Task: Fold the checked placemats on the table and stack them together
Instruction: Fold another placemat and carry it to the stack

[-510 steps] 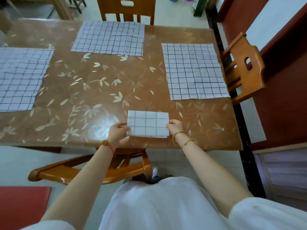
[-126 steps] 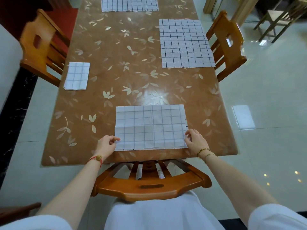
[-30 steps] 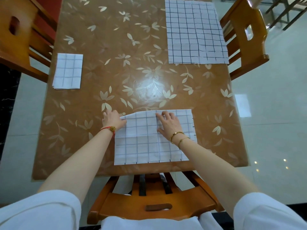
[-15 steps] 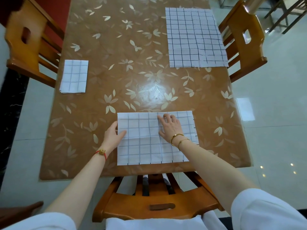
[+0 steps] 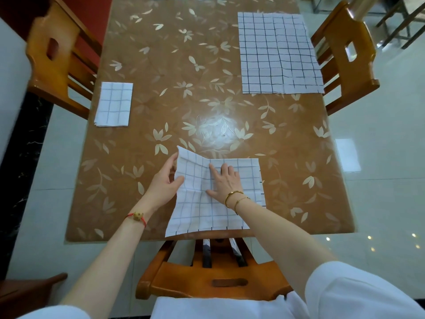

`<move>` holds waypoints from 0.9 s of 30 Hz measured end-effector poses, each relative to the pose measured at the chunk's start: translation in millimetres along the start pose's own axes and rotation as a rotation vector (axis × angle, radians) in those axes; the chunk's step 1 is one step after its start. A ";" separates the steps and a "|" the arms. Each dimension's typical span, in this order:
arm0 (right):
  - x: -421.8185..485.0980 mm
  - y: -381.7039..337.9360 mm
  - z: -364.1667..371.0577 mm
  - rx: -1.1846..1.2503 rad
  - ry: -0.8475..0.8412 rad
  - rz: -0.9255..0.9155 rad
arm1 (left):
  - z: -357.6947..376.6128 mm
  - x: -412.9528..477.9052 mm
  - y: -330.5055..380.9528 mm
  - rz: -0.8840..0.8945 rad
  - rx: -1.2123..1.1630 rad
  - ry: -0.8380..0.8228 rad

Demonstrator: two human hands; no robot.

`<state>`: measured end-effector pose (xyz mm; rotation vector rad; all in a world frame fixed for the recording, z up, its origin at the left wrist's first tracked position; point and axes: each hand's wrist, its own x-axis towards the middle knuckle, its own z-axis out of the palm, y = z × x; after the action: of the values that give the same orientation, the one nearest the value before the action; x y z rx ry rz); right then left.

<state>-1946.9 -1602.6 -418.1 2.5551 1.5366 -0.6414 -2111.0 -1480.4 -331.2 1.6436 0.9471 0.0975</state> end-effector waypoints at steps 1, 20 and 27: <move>-0.5 0.3 -0.5 -0.002 -0.006 -0.004 | 3.8 0.7 1.8 0.016 0.006 -0.003; -44.6 88.9 -35.0 1.632 0.060 0.588 | 156.3 33.7 56.5 0.093 -0.096 -0.086; -50.6 102.3 -16.7 1.258 0.126 0.574 | 163.7 27.0 35.4 0.028 -0.015 -0.158</move>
<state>-1874.2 -1689.4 -396.6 3.6142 0.2055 -1.7391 -1987.6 -1592.0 -364.4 1.6251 0.8018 -0.0065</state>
